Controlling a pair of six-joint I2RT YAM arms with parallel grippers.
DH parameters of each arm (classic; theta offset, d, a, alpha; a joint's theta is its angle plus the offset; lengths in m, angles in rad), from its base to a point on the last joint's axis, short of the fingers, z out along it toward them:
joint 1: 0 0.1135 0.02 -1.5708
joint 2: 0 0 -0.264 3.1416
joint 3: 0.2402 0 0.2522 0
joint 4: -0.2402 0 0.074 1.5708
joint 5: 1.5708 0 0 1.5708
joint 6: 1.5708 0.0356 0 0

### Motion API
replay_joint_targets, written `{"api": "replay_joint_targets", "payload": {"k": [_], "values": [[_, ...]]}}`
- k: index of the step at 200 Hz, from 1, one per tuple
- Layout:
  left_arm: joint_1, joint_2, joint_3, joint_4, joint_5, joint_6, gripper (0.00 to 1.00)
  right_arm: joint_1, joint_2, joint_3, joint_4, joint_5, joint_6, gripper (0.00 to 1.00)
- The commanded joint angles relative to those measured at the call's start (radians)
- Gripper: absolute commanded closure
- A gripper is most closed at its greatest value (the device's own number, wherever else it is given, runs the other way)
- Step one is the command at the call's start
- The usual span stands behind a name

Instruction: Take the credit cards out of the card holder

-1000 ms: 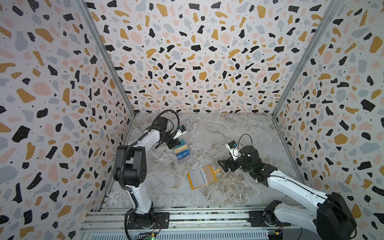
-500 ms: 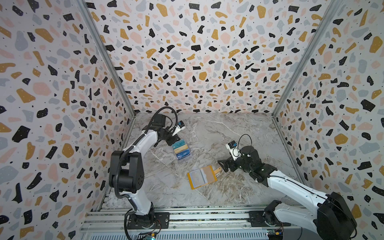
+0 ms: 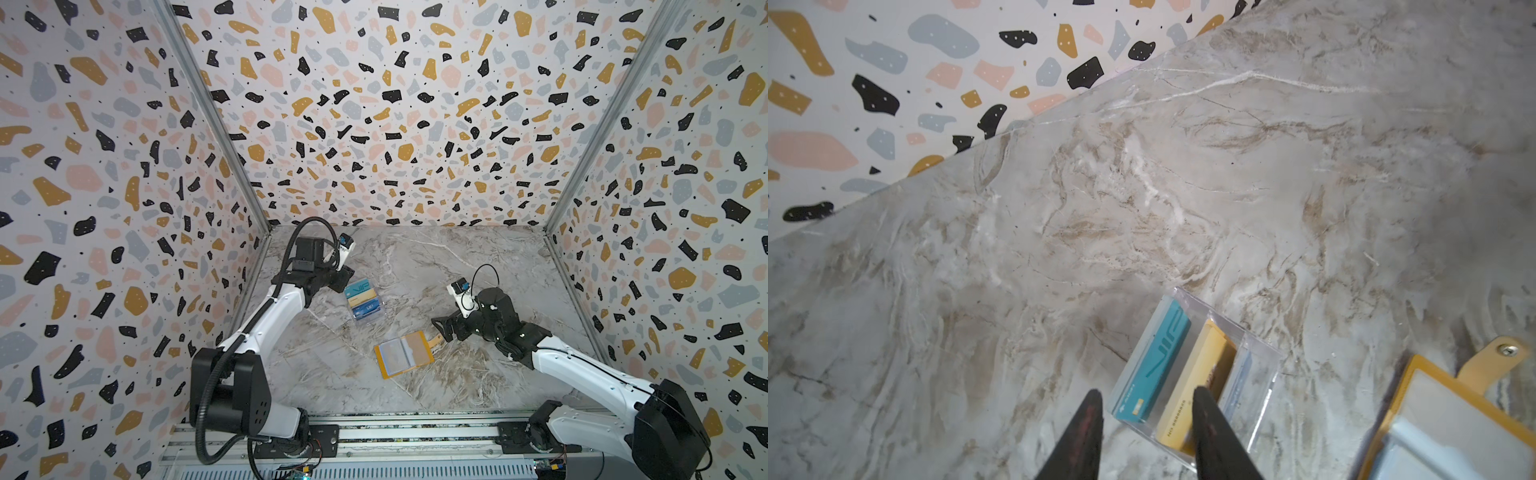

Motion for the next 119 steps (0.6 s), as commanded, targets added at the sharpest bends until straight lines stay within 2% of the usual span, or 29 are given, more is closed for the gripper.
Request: {"api": "replay_joint_targets", "payload": {"k": [1, 54, 85, 119], "values": [[-0.03, -0.067, -0.08, 0.082, 0.013, -0.194, 0.62, 0.021, 0.024, 0.057, -0.047, 0.015, 0.0, 0.01], [-0.132, -0.236, -0.279, 0.128, -0.03, -0.36, 0.62, 0.068, 0.081, 0.092, -0.07, 0.025, 0.003, 0.02], [-0.2, -0.285, -0.35, 0.161, -0.038, -0.467, 0.65, 0.08, 0.109, 0.1, -0.073, 0.015, 0.001, 0.02], [-0.291, -0.319, -0.417, 0.177, -0.078, -0.519, 0.66, 0.086, 0.129, 0.101, -0.07, -0.004, 0.014, 0.03]]}}
